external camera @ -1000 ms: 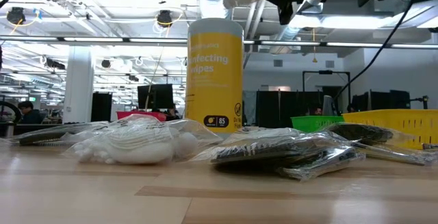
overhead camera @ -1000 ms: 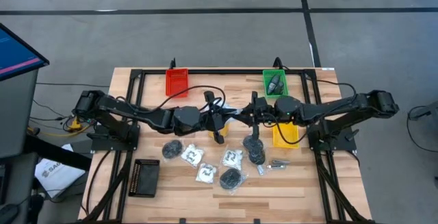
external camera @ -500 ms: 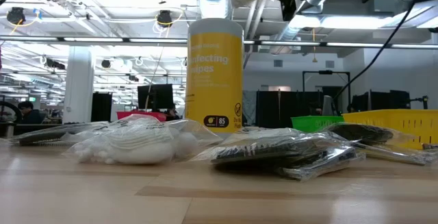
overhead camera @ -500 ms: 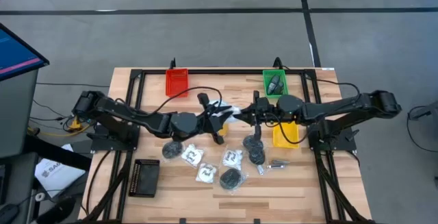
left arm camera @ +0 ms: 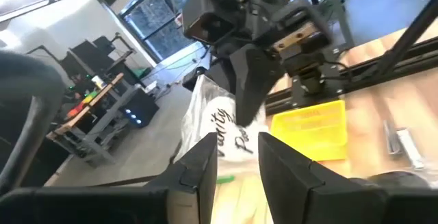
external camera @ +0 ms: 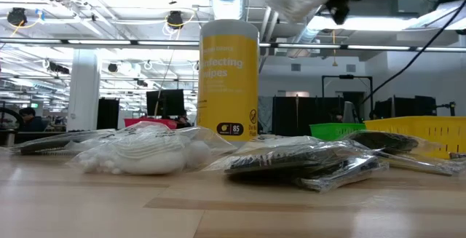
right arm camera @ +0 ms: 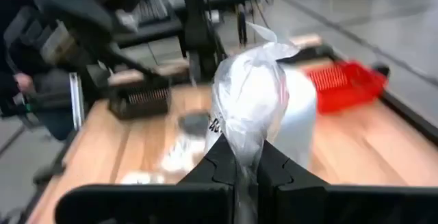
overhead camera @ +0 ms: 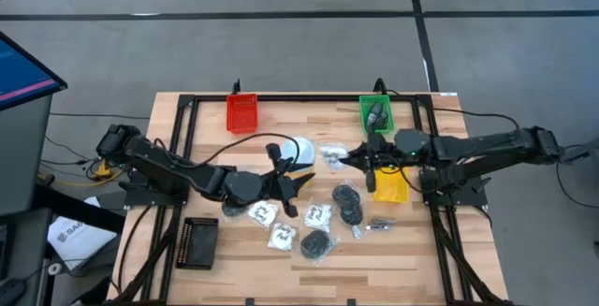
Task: Pick & Place Travel size toiletries
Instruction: Put the white cotton pack into the yellow bin
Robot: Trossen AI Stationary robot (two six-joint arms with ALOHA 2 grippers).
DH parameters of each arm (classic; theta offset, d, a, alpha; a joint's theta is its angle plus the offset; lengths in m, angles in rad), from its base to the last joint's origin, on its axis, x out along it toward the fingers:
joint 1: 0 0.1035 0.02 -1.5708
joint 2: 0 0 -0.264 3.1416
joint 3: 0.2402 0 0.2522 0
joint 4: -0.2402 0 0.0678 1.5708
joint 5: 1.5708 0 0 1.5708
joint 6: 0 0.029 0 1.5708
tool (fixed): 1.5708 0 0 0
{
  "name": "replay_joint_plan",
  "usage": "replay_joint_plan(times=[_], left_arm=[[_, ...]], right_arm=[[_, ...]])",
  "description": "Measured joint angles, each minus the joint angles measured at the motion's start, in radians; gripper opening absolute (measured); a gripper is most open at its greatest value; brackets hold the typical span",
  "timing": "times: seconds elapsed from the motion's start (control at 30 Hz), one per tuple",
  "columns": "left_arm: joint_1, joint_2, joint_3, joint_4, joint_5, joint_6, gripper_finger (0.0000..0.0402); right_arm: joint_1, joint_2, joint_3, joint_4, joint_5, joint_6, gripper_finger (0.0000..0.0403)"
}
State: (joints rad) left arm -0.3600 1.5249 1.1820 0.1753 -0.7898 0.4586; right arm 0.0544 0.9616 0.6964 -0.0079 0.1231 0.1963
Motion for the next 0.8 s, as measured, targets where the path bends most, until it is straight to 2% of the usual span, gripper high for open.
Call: replay_joint_plan(times=[0.3,0.6,0.8], left_arm=[[-0.057,0.0,0.0,-0.031,0.0,-0.052,0.0098],[-0.079,0.0,0.0,-0.108,0.003,-0.177,0.0097],[-0.078,0.0,0.0,-0.157,0.091,-0.233,0.0097]], right_arm=[[0.039,-0.184,0.0,-0.4,0.088,0.15,0.0005],[0.049,-0.293,0.0,-0.749,0.119,0.234,0.0005],[0.048,-0.309,-0.001,-0.893,0.119,0.257,0.0005]])
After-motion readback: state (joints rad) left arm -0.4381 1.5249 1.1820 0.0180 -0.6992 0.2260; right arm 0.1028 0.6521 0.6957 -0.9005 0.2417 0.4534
